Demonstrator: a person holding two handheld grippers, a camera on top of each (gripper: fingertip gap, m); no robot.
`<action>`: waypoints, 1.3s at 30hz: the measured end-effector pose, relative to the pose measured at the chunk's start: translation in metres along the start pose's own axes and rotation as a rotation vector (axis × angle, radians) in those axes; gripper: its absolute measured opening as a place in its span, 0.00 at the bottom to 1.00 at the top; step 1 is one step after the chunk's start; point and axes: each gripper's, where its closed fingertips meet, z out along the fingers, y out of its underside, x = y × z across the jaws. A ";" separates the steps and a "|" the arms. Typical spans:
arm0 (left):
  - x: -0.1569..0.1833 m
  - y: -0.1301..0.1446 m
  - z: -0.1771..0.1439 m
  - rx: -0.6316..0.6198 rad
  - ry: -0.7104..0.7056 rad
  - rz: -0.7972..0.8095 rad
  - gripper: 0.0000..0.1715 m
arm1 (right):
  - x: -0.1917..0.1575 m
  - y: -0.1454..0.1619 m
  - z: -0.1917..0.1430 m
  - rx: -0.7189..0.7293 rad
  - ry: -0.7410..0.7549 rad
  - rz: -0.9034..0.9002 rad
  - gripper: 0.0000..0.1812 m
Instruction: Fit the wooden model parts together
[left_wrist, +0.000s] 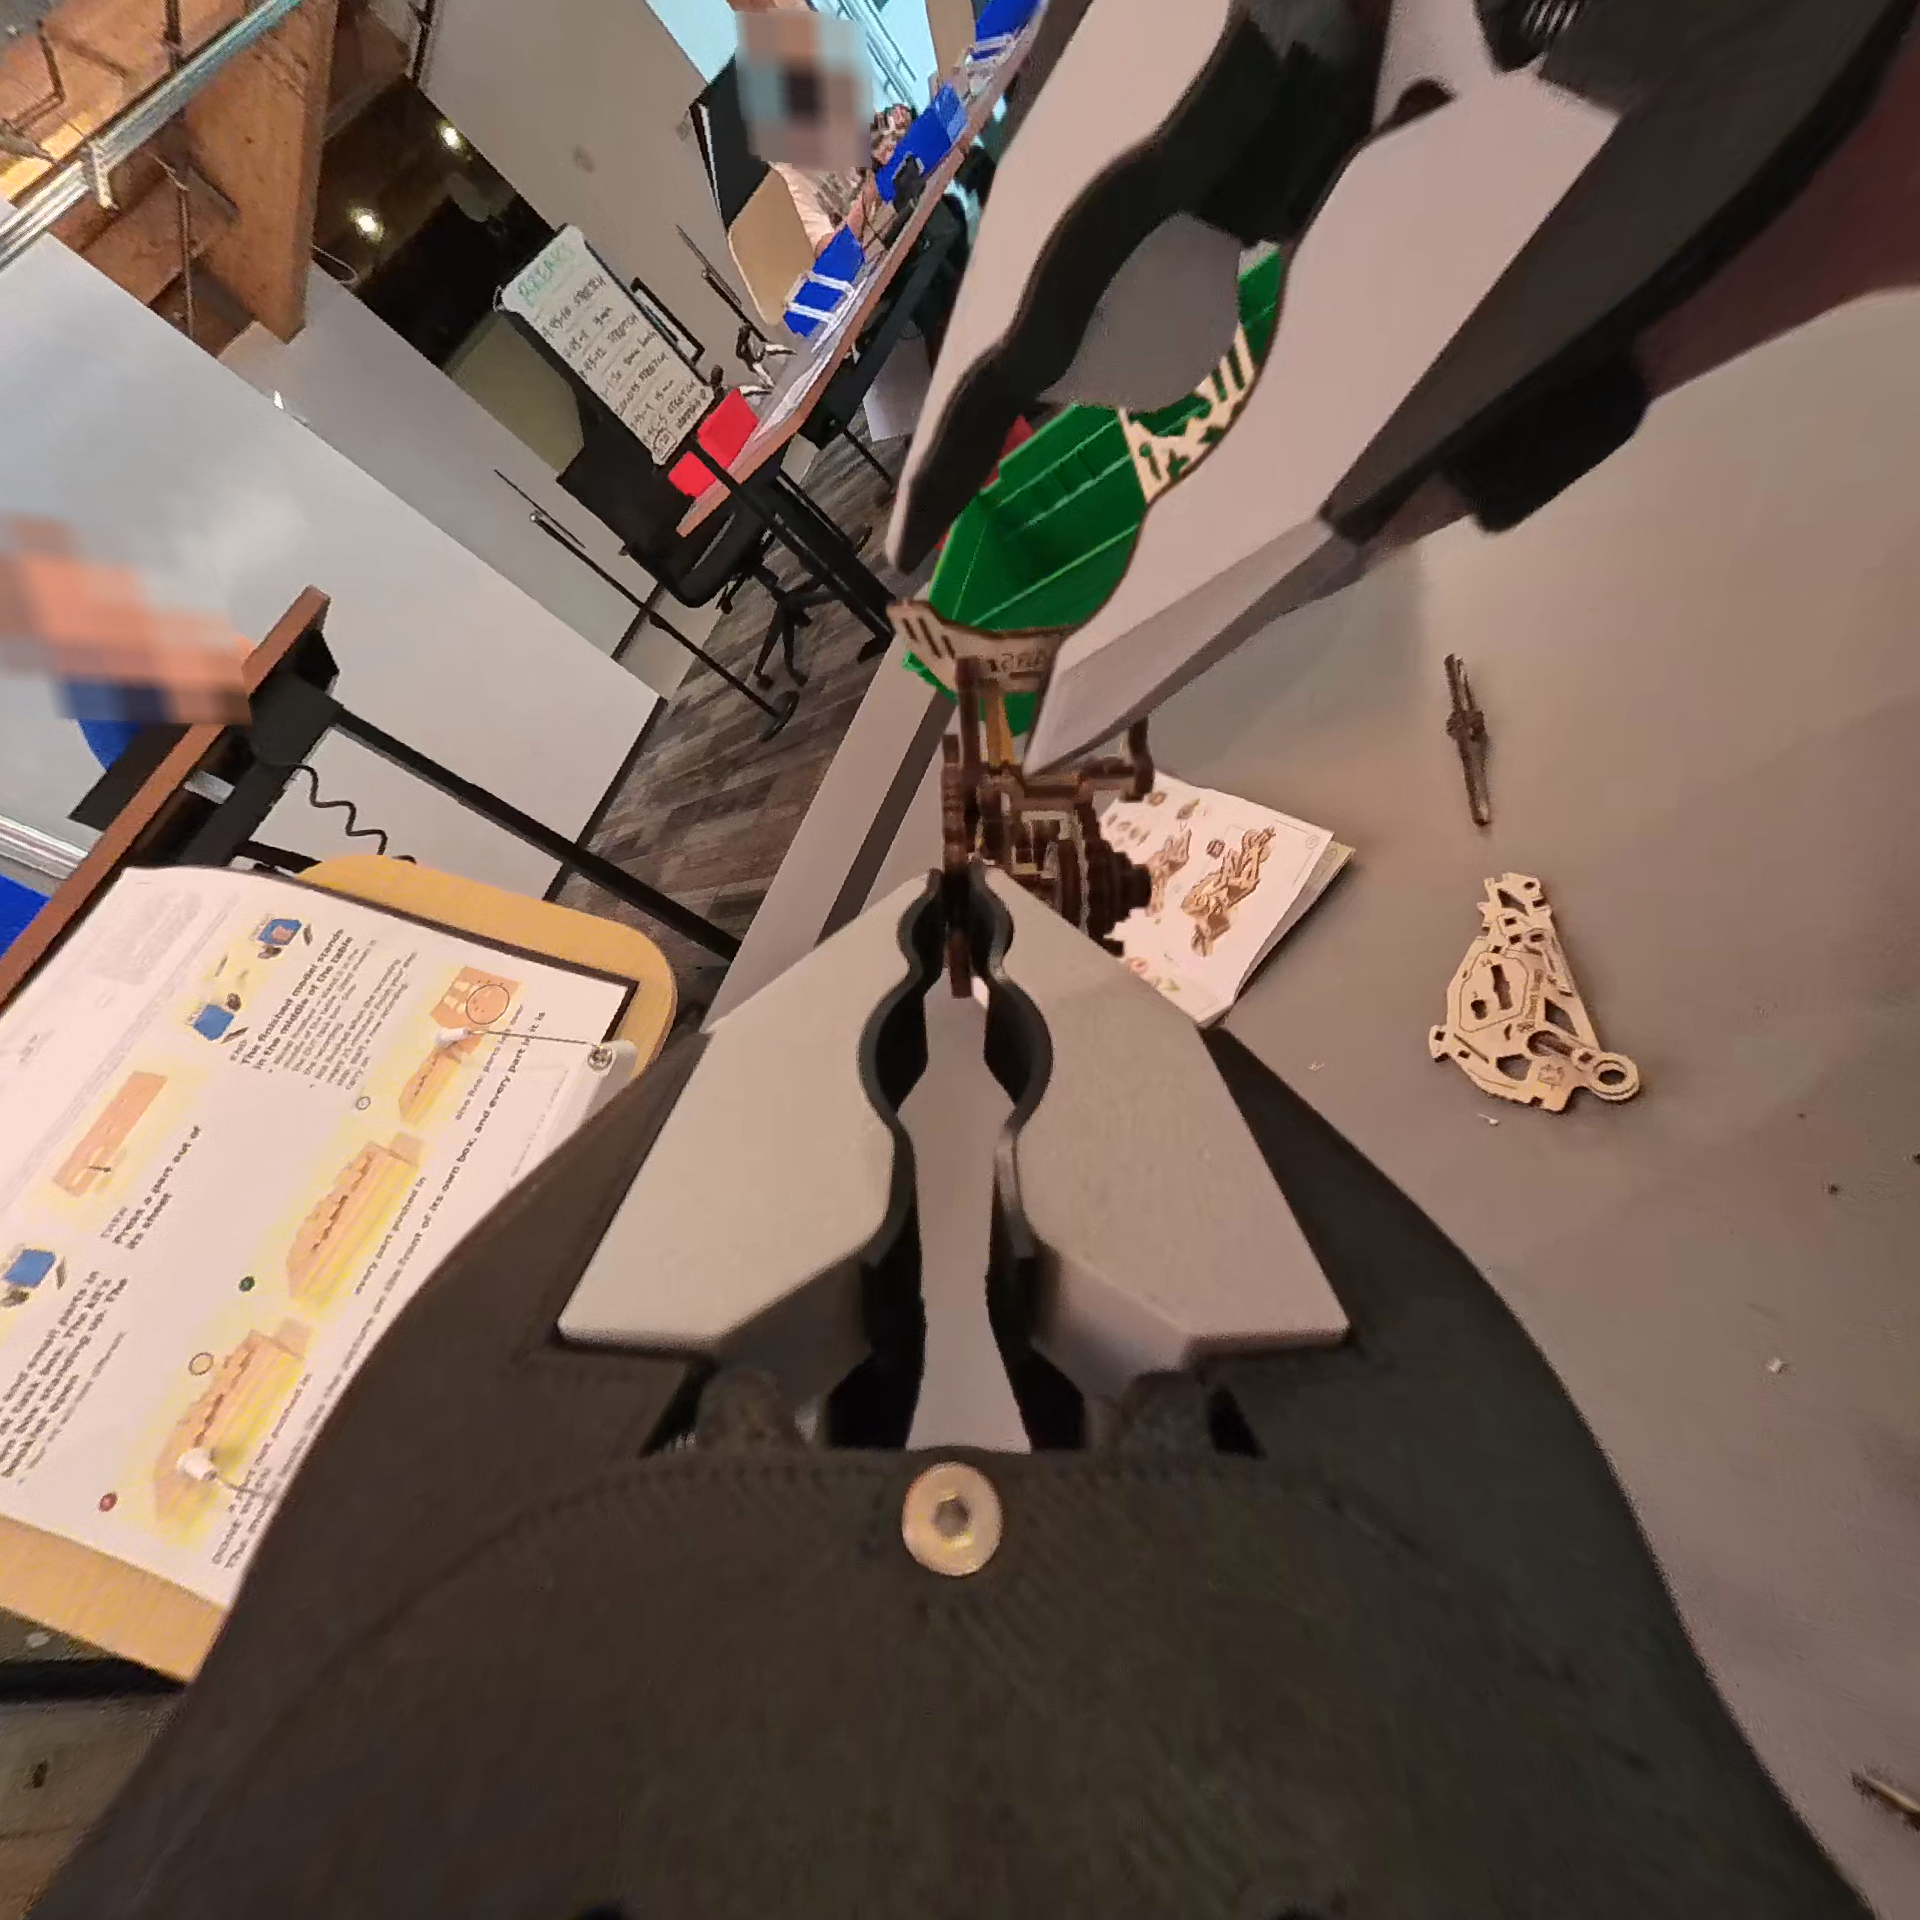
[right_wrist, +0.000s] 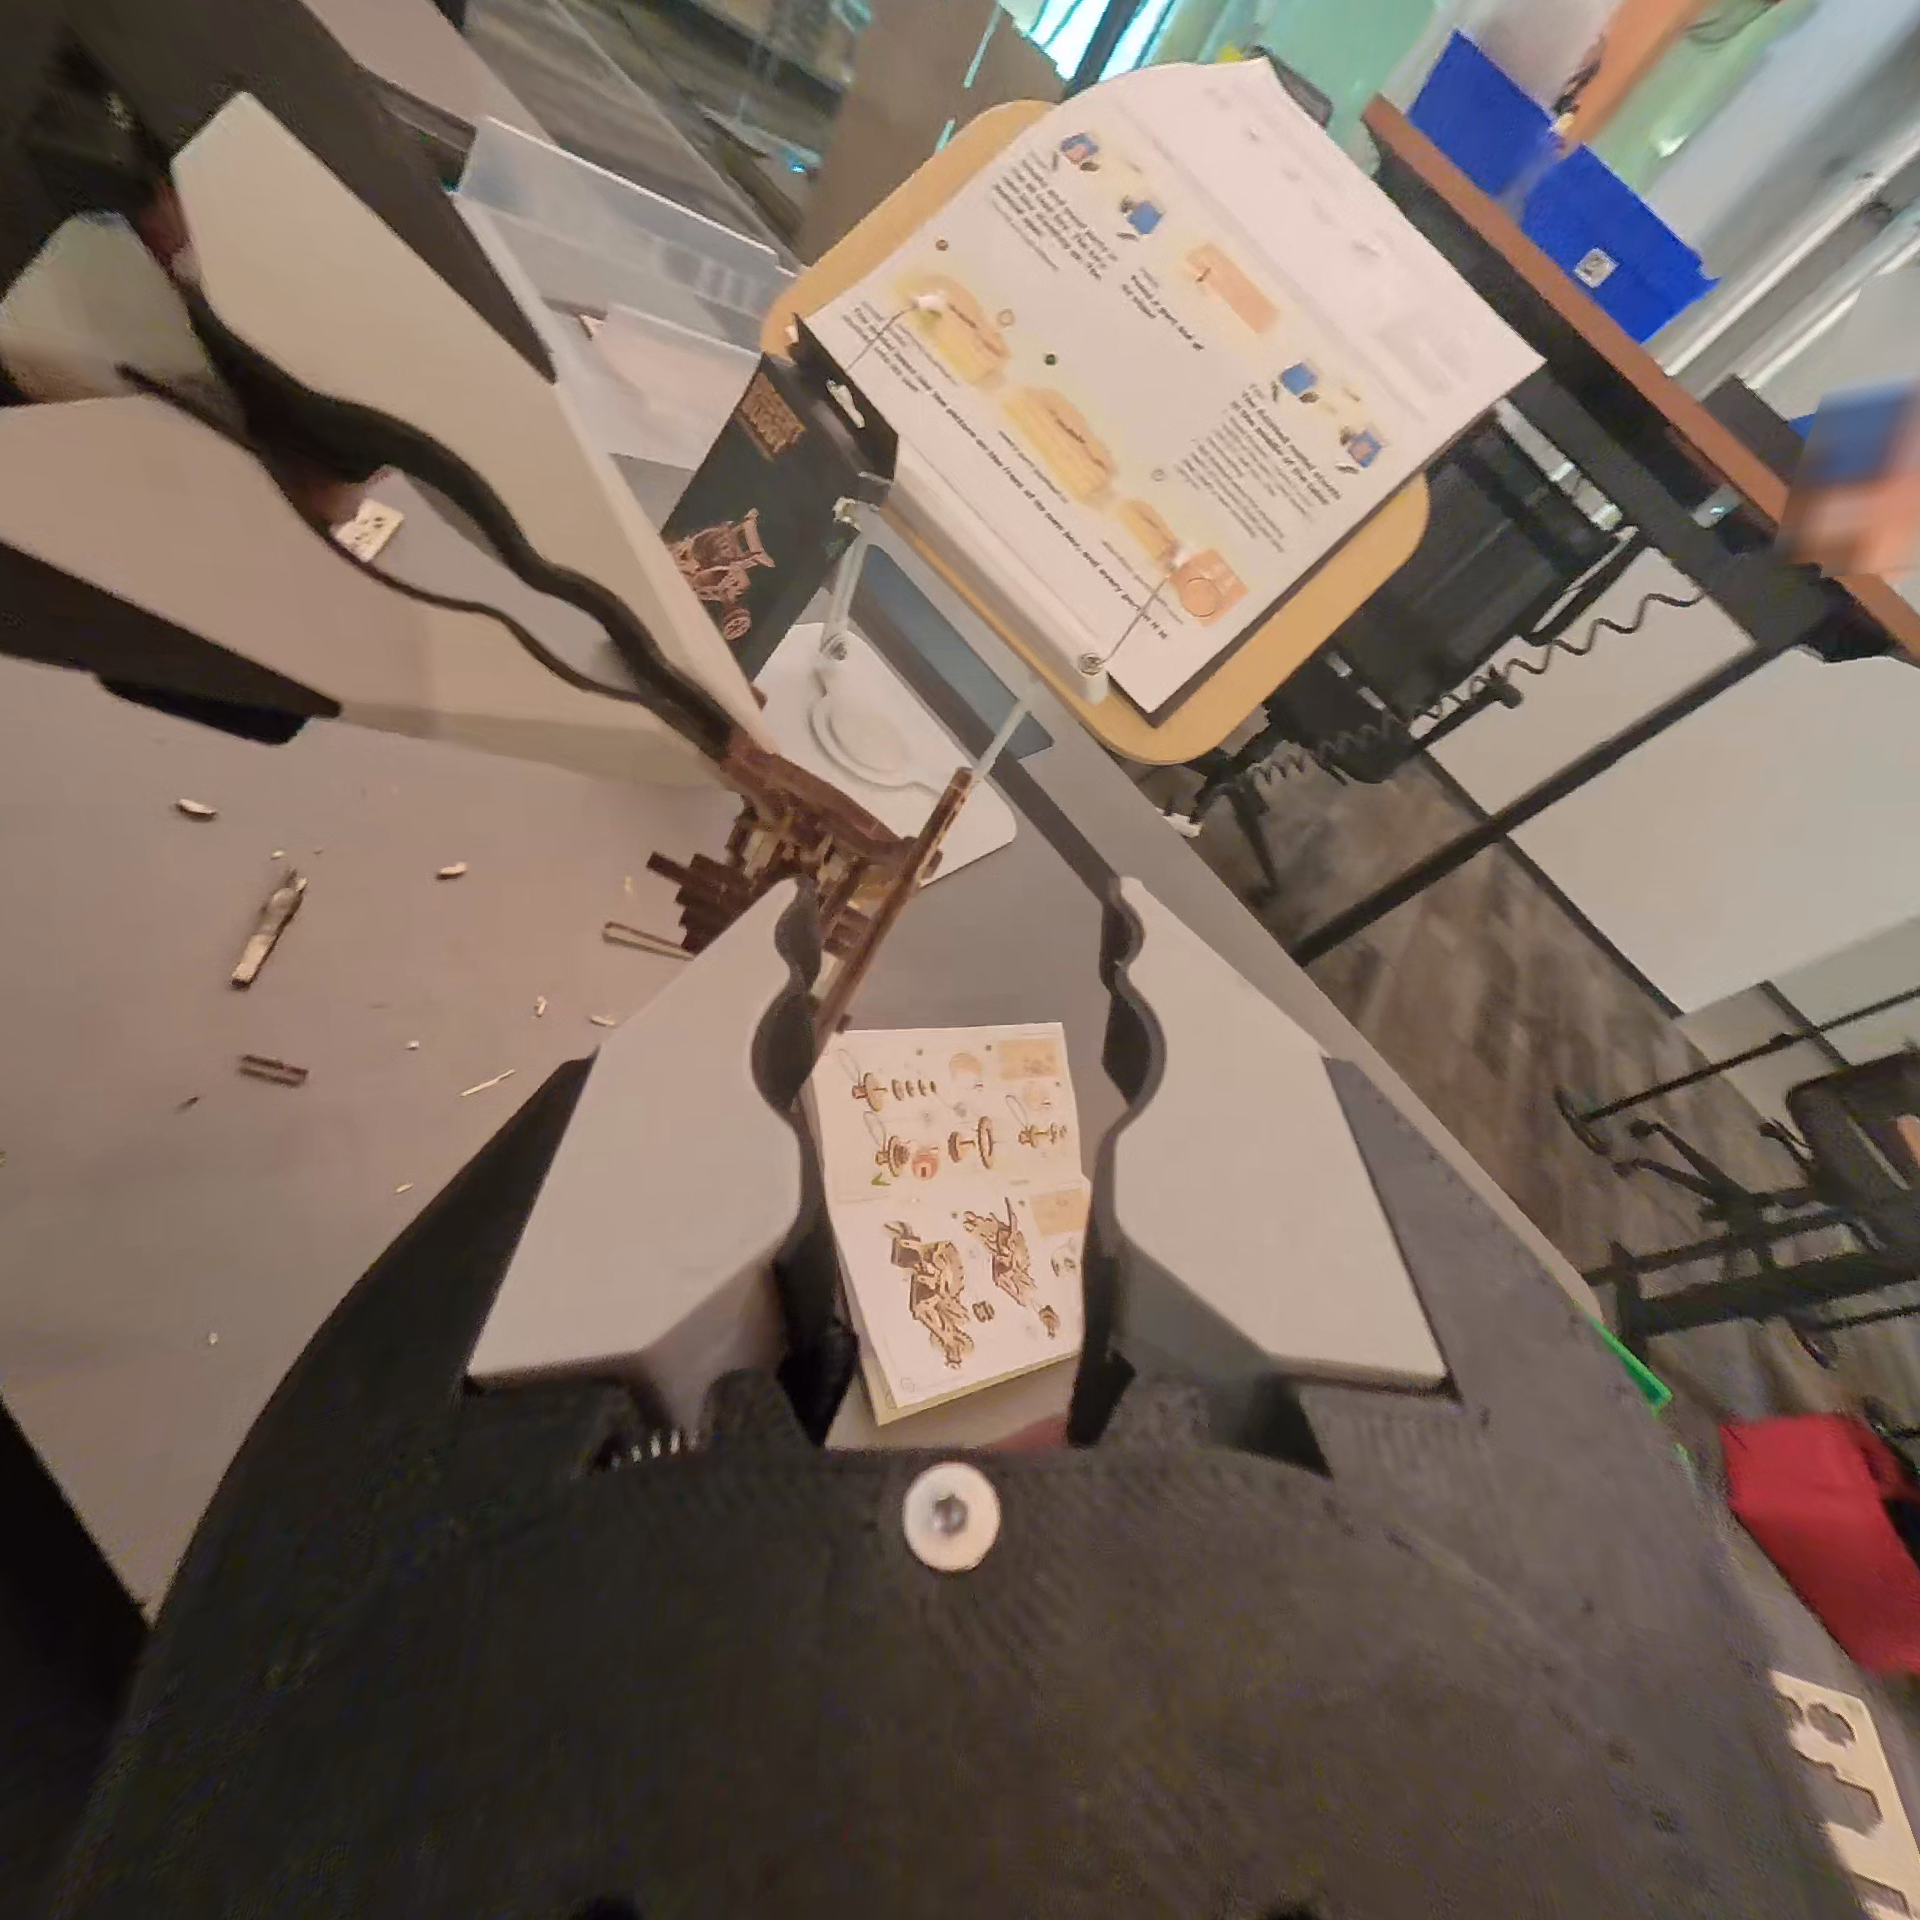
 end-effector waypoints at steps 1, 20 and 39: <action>0.000 -0.001 0.000 -0.004 -0.004 -0.007 0.00 | 0.001 0.000 0.001 -0.002 0.019 -0.005 0.28; -0.008 0.009 0.007 -0.084 -0.051 -0.048 0.00 | 0.001 -0.006 0.003 0.012 -0.006 0.062 0.23; -0.008 -0.004 0.011 -0.069 -0.069 -0.102 0.00 | -0.015 -0.003 0.009 -0.008 0.050 -0.048 0.00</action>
